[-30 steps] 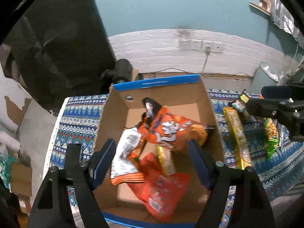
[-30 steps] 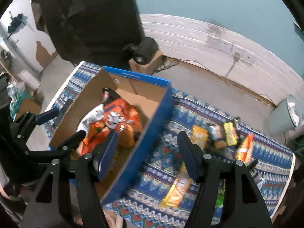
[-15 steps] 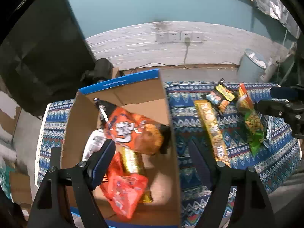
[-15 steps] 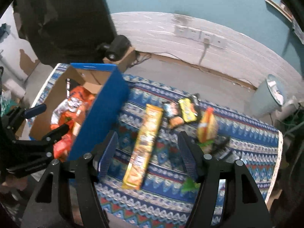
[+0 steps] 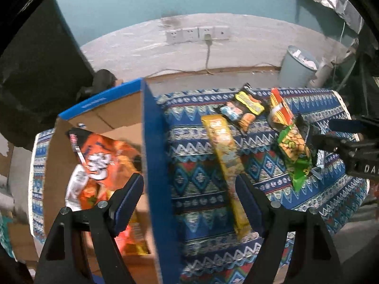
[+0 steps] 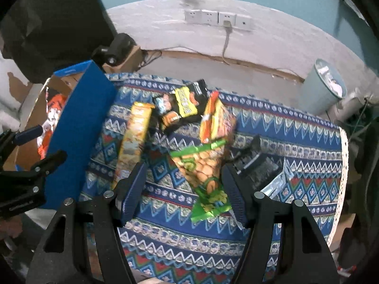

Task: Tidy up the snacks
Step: 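Move both tools back over the remaining snacks on the cloth, then grasp the yellow biscuit stick pack with the left tool while the right tool grasps the green peanut bag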

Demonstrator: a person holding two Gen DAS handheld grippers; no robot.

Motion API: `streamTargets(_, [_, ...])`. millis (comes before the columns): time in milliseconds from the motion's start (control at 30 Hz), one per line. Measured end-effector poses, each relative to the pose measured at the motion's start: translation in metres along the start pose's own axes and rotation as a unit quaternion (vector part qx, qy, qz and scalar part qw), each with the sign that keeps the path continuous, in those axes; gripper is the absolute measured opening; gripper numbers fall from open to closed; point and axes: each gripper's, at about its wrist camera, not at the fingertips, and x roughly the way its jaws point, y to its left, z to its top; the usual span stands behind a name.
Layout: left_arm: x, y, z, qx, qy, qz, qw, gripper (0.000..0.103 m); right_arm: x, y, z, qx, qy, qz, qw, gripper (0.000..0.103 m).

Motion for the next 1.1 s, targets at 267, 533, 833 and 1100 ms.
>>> streamTargets(267, [0.025,-0.028,0.009,0.005,0.019,-0.011,0.9998,0.081,0.022,-0.017,-0.014,-0.007,0.012,0.007,1.0,0.067])
streamTargets(533, [0.057,-0.041,0.012,0.0,0.051,-0.019,0.9985,0.081,0.043,-0.028,-0.027,-0.012,0.027,0.011,1.0,0.067])
streamTargets(833, [0.095,-0.044,0.012,-0.006,0.083,-0.012,0.9964,0.081,0.064,-0.028,-0.028,-0.026,0.039,0.015,0.999,0.067])
streamTargets(1100, [0.127,-0.035,0.01,-0.045,0.113,-0.02,0.9924,0.081,0.085,-0.031,-0.027,-0.024,0.041,0.012,0.999,0.067])
